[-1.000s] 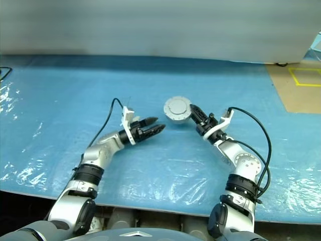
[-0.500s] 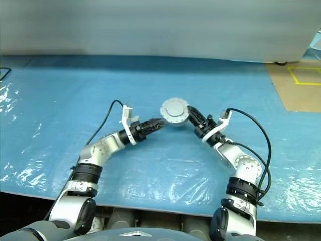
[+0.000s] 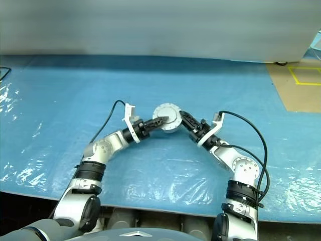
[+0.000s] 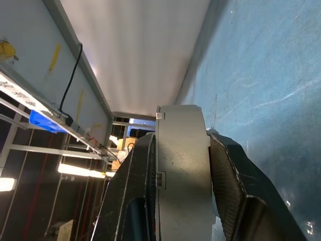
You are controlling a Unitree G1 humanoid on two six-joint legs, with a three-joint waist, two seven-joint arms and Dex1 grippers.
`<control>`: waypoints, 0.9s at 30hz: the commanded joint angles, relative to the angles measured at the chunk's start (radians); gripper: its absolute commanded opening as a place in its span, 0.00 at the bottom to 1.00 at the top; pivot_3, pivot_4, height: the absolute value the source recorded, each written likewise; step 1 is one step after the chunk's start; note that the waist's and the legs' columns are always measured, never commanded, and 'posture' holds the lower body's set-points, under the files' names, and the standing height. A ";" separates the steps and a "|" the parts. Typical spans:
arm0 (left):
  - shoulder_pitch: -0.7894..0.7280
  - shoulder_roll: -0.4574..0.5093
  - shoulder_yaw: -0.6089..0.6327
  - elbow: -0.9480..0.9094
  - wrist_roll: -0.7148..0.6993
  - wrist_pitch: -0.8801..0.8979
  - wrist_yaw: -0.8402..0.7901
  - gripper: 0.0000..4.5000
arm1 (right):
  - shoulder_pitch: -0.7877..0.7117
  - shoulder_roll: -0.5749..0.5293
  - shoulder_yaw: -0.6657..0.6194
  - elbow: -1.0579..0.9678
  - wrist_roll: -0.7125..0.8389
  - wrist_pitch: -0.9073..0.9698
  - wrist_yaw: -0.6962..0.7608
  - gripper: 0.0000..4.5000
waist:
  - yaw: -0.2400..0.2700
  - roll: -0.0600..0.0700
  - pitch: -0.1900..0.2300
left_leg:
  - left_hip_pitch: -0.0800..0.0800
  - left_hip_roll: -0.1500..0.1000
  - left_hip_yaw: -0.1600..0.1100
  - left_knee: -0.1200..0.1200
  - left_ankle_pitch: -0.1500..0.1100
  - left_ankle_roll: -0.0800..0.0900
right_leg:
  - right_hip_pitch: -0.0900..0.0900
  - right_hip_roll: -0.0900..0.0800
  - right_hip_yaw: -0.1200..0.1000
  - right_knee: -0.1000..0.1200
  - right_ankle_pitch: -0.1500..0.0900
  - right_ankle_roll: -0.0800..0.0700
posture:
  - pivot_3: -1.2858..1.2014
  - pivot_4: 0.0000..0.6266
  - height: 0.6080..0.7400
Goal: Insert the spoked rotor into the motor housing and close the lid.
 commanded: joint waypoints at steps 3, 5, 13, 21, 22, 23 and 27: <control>-0.030 0.012 -0.003 -0.007 -0.044 0.084 -0.023 0.67 | -0.015 -0.008 0.008 -0.042 0.040 -0.018 0.030 0.27 | 0.000 0.000 0.000 | 0.000 0.000 0.000 0.000 0.000 0.000 | 0.000 0.000 0.000 0.000 0.000 0.000 | 0.52 0.24 1.00; -0.027 0.020 -0.014 -0.012 -0.046 0.106 -0.035 0.67 | -0.018 -0.012 0.011 -0.040 0.037 -0.022 0.035 0.27 | 0.000 0.000 0.000 | 0.000 0.000 0.000 0.000 0.000 0.000 | 0.000 0.000 0.000 0.000 0.000 0.000 | 0.52 0.24 1.00; -0.011 0.038 -0.069 -0.031 -0.049 0.209 -0.056 0.65 | -0.031 -0.013 0.028 -0.037 0.027 -0.029 0.044 0.27 | 0.001 0.000 0.000 | 0.000 0.000 -0.001 0.001 0.000 0.000 | 0.000 0.000 0.000 0.000 0.000 0.000 | 0.52 0.24 1.00; -0.011 0.060 -0.128 -0.030 -0.013 0.231 -0.077 0.64 | -0.036 -0.020 0.048 -0.034 0.014 -0.024 0.055 0.27 | 0.001 0.000 0.000 | 0.000 0.000 -0.001 0.001 0.000 0.000 | 0.000 0.000 0.000 0.000 0.000 0.000 | 0.52 0.24 1.00; -0.012 0.061 -0.130 -0.026 -0.011 0.230 -0.079 0.64 | -0.036 -0.021 0.048 -0.033 0.013 -0.024 0.055 0.27 | 0.001 0.000 0.000 | 0.000 0.000 -0.001 0.001 0.000 0.000 | 0.000 0.000 0.000 0.000 0.000 0.000 | 0.52 0.24 1.00; -0.014 0.062 -0.131 -0.023 -0.009 0.229 -0.081 0.64 | -0.037 -0.022 0.048 -0.032 0.012 -0.024 0.056 0.27 | 0.001 0.000 0.000 | 0.000 0.000 -0.001 0.001 0.000 0.000 | 0.000 0.000 0.000 0.000 0.000 0.000 | 0.52 0.24 1.00; -0.014 0.064 -0.124 -0.013 -0.012 0.234 -0.093 0.64 | -0.042 -0.024 0.048 -0.028 0.010 -0.027 0.056 0.27 | 0.001 0.000 0.000 | 0.000 0.000 -0.001 0.001 0.000 0.000 | 0.000 0.000 0.000 0.000 0.000 0.000 | 0.52 0.24 1.00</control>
